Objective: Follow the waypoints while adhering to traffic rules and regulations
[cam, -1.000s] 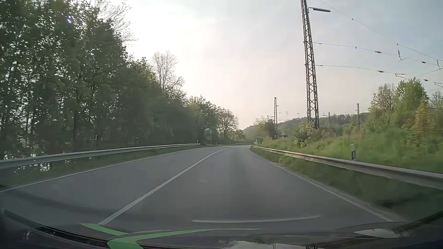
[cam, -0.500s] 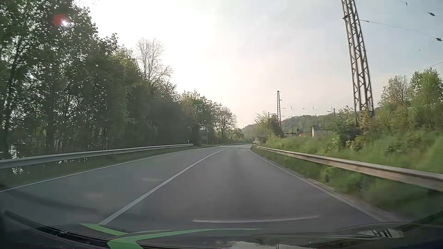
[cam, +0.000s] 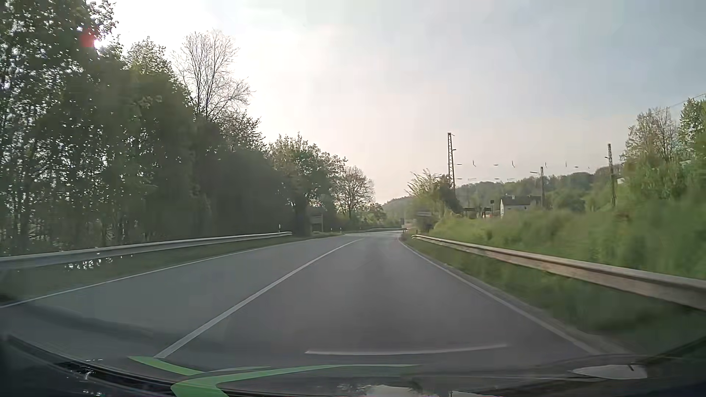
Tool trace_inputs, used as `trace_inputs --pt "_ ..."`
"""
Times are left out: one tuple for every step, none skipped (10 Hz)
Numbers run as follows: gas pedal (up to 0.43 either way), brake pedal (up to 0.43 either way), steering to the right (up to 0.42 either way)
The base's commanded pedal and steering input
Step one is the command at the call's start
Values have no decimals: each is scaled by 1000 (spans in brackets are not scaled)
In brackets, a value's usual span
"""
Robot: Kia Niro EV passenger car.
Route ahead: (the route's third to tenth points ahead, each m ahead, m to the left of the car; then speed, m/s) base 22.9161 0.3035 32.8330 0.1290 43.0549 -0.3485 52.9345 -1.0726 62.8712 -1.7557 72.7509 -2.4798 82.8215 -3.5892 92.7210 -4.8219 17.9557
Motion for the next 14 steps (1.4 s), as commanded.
trace_inputs --pt "47 0 4" --pt "59 0 4" --pt "59 0 4" --pt "79 0 4" --pt "79 0 4" --pt "79 0 4" --pt "79 0 5" --pt "79 0 4" --pt "79 0 5" --pt "87 0 5" --pt "87 0 5" --pt "98 0 5" --pt "98 0 5" --pt "98 0 5"
